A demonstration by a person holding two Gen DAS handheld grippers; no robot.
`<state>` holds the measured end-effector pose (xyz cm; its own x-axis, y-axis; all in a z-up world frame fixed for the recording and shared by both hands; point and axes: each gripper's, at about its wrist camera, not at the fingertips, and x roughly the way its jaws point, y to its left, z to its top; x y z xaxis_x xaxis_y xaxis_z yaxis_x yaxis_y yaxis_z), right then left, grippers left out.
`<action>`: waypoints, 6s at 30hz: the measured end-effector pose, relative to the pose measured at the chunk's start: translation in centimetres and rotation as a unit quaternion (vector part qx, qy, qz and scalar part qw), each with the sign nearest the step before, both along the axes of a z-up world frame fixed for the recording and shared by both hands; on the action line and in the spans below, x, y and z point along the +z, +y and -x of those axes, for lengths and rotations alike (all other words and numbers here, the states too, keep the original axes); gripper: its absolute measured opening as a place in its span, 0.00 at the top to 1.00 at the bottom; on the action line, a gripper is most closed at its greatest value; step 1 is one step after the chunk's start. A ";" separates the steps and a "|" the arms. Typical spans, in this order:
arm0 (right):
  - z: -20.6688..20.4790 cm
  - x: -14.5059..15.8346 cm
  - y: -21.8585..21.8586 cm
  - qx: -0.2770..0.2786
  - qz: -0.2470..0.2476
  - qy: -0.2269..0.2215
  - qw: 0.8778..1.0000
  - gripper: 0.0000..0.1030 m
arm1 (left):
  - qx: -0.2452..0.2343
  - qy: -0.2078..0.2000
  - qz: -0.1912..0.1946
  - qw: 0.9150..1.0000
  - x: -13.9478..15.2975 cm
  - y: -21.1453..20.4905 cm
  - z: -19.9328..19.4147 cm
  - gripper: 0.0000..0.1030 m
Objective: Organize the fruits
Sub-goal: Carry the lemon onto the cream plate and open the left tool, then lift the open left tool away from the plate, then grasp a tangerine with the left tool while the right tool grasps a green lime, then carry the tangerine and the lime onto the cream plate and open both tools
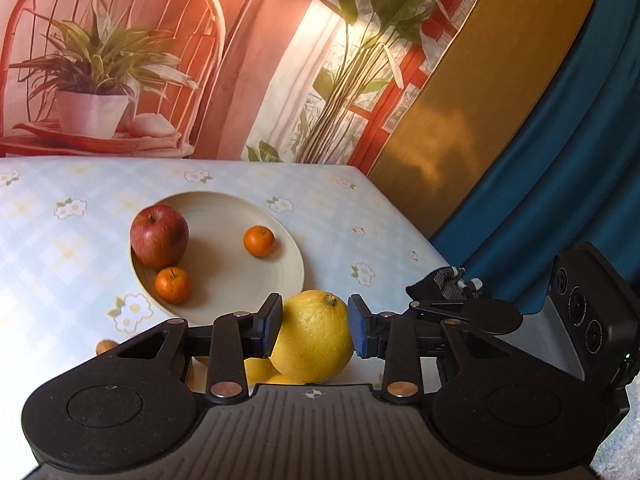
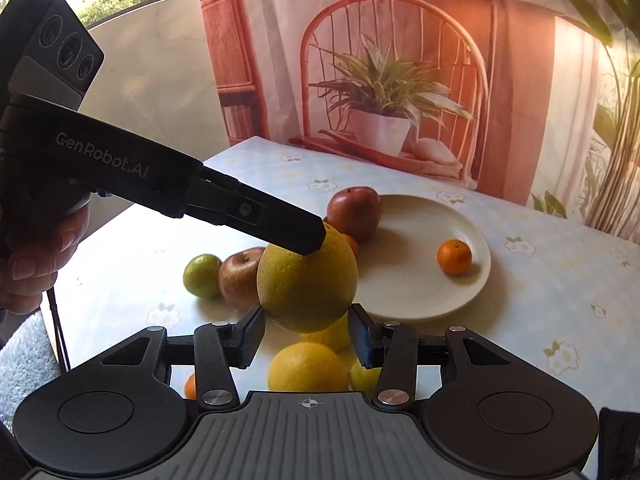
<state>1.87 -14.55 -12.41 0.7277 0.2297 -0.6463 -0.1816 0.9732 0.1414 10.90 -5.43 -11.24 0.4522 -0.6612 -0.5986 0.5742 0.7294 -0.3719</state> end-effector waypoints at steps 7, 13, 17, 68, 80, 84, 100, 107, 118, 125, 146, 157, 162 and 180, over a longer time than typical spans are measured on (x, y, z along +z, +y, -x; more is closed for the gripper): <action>-5.9 -0.2 -2.4 0.008 0.013 0.001 1.000 0.59 | 0.008 -0.002 -0.005 1.000 0.3 -1.3 -5.1 0.64; -11.1 -1.8 -4.7 0.011 0.021 0.019 1.000 0.59 | 0.012 0.012 -0.011 1.000 -0.8 -2.9 -10.3 0.65; -14.3 -3.4 -5.8 0.013 0.026 0.036 0.999 0.59 | 0.015 0.027 -0.018 0.999 -2.0 -3.3 -13.4 0.65; -3.8 -1.7 -3.1 -0.140 0.013 0.007 0.990 0.59 | 0.190 -0.049 -0.127 0.972 0.8 10.1 -3.9 0.63; -0.5 -2.8 -3.1 -0.162 0.003 0.025 0.986 0.59 | 0.226 -0.060 -0.115 0.966 0.2 10.8 0.5 0.63; -0.2 -3.7 -2.7 -0.161 0.005 0.036 0.986 0.59 | 0.249 -0.030 -0.082 0.965 -0.9 12.1 1.2 0.63; 0.0 -4.8 -2.3 -0.154 -0.003 0.051 0.987 0.59 | 0.244 -0.014 -0.097 0.965 -2.9 12.6 2.2 0.63; 0.3 -5.2 -2.4 -0.156 -0.007 0.056 0.986 0.59 | 0.228 -0.007 -0.100 0.968 -3.6 11.9 2.9 0.63; 1.0 -5.9 -3.1 -0.167 -0.043 0.054 0.984 0.59 | 0.169 0.002 -0.097 0.981 -5.1 8.4 5.4 0.63; 1.3 -6.2 -3.6 -0.173 -0.063 0.049 0.982 0.57 | 0.140 0.004 -0.091 0.986 -5.5 6.6 6.3 0.62; 2.1 -5.9 -3.8 -0.159 -0.062 0.040 0.984 0.60 | 0.068 0.066 -0.091 0.991 -8.7 4.2 5.9 0.54; 2.0 -6.0 -3.9 -0.162 -0.062 0.043 0.984 0.60 | 0.072 0.080 -0.083 0.991 -9.5 4.6 5.7 0.60; 2.1 -6.0 -4.2 -0.168 -0.074 0.048 0.982 0.59 | 0.079 0.058 -0.079 0.992 -8.7 4.9 5.9 0.60; 1.9 -6.0 -4.7 -0.198 -0.086 0.063 0.974 0.60 | 0.111 -0.012 -0.102 0.989 -6.4 5.9 6.4 0.60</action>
